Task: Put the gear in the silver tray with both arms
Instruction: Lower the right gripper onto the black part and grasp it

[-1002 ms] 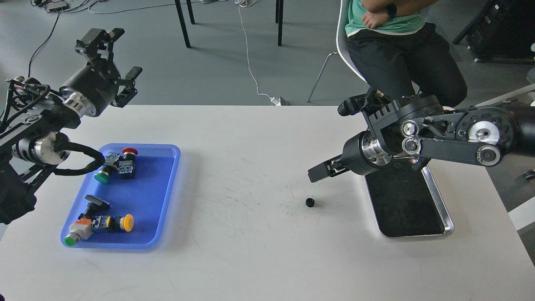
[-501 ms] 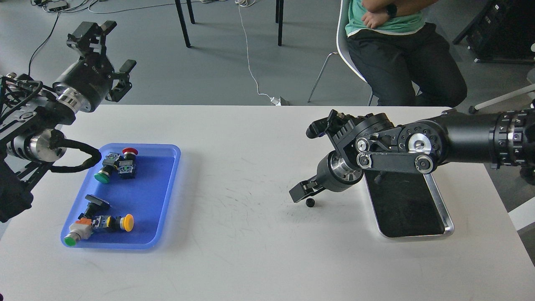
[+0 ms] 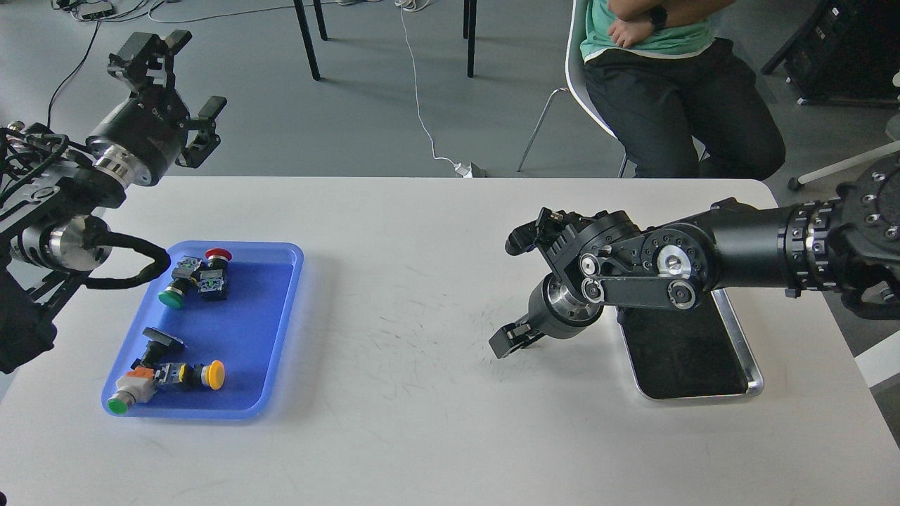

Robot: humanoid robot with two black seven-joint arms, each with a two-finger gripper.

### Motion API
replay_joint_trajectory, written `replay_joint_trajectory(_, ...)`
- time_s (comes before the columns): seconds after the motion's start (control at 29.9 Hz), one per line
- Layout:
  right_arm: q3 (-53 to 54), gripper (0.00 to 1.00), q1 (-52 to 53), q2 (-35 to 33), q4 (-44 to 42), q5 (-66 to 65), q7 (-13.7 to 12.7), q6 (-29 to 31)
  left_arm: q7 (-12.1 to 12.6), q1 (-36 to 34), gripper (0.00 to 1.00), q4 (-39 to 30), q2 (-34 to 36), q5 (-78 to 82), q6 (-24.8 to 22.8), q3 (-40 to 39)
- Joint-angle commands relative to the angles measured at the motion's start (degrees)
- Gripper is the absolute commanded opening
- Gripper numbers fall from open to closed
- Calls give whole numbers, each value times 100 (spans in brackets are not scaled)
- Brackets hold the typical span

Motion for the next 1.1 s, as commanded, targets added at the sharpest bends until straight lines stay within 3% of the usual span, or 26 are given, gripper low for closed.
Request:
replay_joint_trajectory(0.0,-14,79,-49,118,-84,-3,2,0,0,-3,98,0,2,0,-1,-1)
replay_joint_trajectory(0.17,-23,73,-58,206,-181,6,2,0,0,-3,98,0,11,-9,-1,-1)
replay_joint_trajectory(0.33,-102,54,-58,233,-216,-12,2,0,0,-3,98,0,11,-9,-1,-1)
replay_joint_trajectory(0.6,-128,43,-84,242,-269,-56,-7,0,0,-3,98,0,11,-18,-1,-1)
replay_joint_trajectory(0.63,-137,38,-84,242,-261,-56,-7,0,0,-3,98,0,11,-18,-1,-1)
replay_joint_trajectory(0.7,-129,18,-84,242,-269,-64,2,0,0,-3,98,0,20,-18,-1,-1)
replay_joint_trajectory(0.77,-128,12,-84,242,-269,-64,2,0,0,-3,98,0,20,-18,-1,-1)
replay_joint_trajectory(0.9,-128,3,-84,242,-331,-64,2,0,0,-3,98,0,20,-18,-1,-45)
replay_joint_trajectory(1.07,-6,2,73,93,-252,14,10,0,0,-3,98,8,20,-18,-1,-53)
